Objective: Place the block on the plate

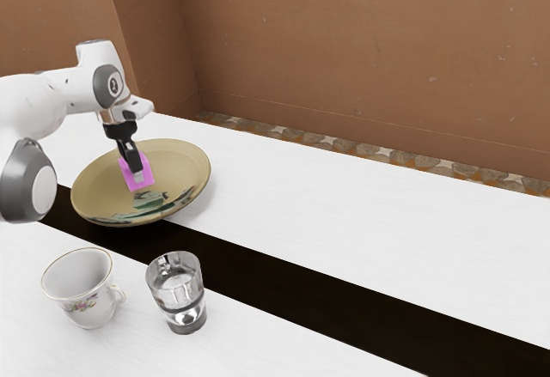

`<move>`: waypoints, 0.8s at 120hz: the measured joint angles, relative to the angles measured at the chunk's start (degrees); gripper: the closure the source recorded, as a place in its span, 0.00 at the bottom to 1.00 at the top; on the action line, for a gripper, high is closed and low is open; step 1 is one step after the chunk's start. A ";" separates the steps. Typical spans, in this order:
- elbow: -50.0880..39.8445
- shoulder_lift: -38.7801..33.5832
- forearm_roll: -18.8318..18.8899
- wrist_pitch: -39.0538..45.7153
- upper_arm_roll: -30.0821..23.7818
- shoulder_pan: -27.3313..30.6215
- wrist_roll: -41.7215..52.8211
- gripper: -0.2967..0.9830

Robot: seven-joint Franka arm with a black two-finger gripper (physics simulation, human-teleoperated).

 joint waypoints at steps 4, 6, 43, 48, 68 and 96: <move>0.00 -0.02 -0.03 -0.03 0.00 0.00 0.07 0.37; 0.00 -0.03 -0.03 -0.04 0.00 0.00 0.11 0.36; -0.20 -3.30 -0.24 -0.19 0.06 -1.23 0.57 0.26; -0.50 -5.03 -0.22 -0.33 -0.01 -2.18 0.53 0.26; -8.97 -14.82 0.20 -0.95 -0.24 -9.68 -0.34 0.24; -15.30 -27.20 2.38 -5.05 -0.38 -23.18 -3.79 0.24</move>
